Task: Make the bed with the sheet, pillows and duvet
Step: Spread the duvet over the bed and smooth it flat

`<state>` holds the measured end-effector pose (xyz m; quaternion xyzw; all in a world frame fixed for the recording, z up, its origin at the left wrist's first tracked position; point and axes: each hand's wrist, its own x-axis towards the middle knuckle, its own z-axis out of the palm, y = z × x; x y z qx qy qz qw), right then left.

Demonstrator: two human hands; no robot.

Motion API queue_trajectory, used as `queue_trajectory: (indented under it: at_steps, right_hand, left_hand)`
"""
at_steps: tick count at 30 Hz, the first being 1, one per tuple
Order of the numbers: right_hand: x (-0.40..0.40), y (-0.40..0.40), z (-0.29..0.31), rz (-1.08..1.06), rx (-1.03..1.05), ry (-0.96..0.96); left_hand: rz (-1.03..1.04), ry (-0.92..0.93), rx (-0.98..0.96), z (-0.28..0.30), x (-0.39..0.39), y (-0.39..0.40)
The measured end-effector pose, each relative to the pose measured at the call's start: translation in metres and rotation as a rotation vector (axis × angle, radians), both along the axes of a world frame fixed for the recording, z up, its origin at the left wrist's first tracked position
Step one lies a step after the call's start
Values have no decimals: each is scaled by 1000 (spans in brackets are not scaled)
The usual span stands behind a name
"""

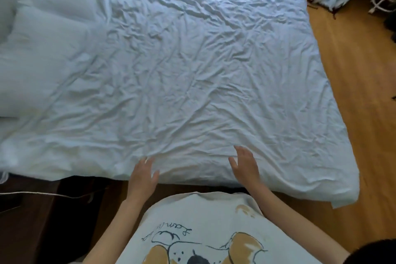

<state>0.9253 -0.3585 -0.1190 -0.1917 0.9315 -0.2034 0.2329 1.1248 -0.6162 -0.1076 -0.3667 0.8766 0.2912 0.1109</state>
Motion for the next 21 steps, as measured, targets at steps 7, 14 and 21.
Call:
queue_trajectory:
  at_steps: [7, 14, 21]
  right_hand:
    - [93, -121, 17, 88, -58, -14]
    - [96, -191, 12, 134, -26, -12]
    - [53, -287, -9, 220, 22, -105]
  left_hand:
    - [80, -13, -5, 18, 91, -107]
    - [86, -60, 33, 6, 89, -175]
    - [223, -58, 9, 11, 70, -238]
